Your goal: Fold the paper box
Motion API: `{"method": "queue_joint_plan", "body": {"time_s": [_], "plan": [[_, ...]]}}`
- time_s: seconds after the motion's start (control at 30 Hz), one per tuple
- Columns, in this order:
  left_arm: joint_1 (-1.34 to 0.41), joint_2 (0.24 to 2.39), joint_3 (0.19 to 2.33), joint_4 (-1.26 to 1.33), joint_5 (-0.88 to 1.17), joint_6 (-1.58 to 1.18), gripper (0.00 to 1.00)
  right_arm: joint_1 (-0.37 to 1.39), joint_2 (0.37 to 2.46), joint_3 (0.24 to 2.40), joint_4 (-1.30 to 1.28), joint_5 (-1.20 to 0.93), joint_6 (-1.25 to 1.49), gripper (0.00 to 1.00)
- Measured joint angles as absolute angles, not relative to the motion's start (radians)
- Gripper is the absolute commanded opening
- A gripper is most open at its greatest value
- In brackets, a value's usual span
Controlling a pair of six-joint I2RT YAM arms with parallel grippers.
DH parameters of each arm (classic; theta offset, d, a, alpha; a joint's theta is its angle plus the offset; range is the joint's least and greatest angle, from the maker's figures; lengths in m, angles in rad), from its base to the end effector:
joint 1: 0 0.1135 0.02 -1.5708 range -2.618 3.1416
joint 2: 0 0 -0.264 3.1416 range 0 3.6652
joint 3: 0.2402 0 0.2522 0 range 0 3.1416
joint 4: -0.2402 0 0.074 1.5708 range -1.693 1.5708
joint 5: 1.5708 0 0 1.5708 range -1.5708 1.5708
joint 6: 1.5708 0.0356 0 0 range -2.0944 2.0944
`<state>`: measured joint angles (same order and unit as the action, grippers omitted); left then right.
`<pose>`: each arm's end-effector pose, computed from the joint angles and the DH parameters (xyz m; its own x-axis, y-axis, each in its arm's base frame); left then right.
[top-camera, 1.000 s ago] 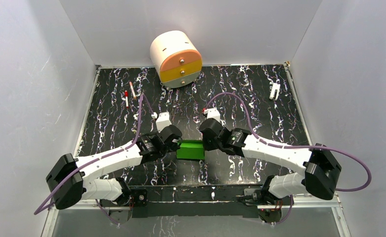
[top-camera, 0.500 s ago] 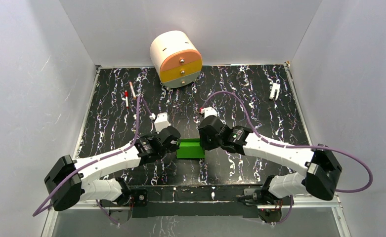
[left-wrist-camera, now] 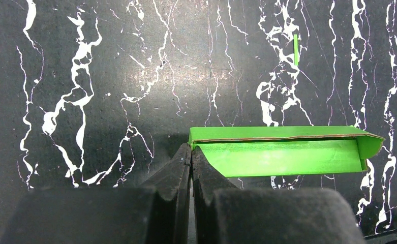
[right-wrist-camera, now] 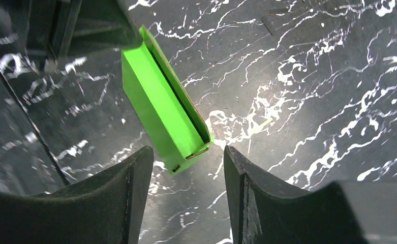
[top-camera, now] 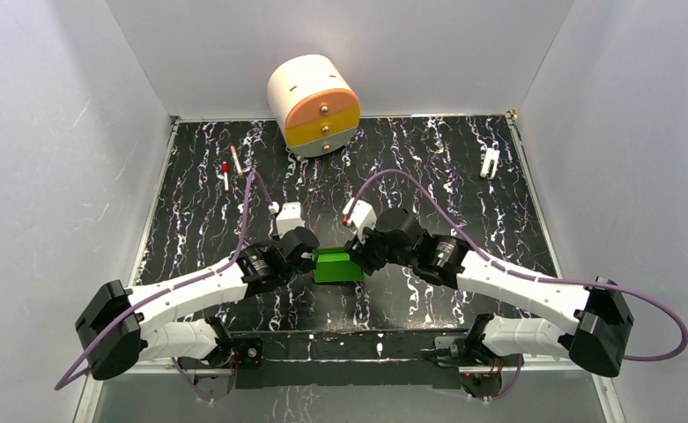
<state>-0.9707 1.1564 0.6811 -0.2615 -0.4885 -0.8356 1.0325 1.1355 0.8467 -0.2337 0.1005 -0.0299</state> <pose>0.1477 -0.1862 0.2256 -0.6494 -0.2107 -0.7306 0.0757 0.9382 -0.3378 0.1340 0.2175 0.2860 -0.2315 -0.4458 -0.8647 -0.8170 0.5717 -0.0760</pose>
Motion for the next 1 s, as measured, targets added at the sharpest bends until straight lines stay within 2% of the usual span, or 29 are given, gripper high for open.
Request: {"method": "queue_joint_plan", "body": {"time_s": [0.33,0.63,1.0], "plan": [[-0.971,1.154,0.681,-0.251,-0.474,-0.786,0.00,1.032,1.134,0.735,-0.150,-0.069,-0.380,0.70],[-0.976,1.131,0.672,-0.248,-0.455,-0.757,0.00,1.032,1.172,0.698,-0.071,-0.120,-0.517,0.69],[-0.979,1.100,0.636,-0.203,-0.429,-0.739,0.00,1.040,1.188,0.657,-0.049,-0.127,-0.566,0.49]]}}
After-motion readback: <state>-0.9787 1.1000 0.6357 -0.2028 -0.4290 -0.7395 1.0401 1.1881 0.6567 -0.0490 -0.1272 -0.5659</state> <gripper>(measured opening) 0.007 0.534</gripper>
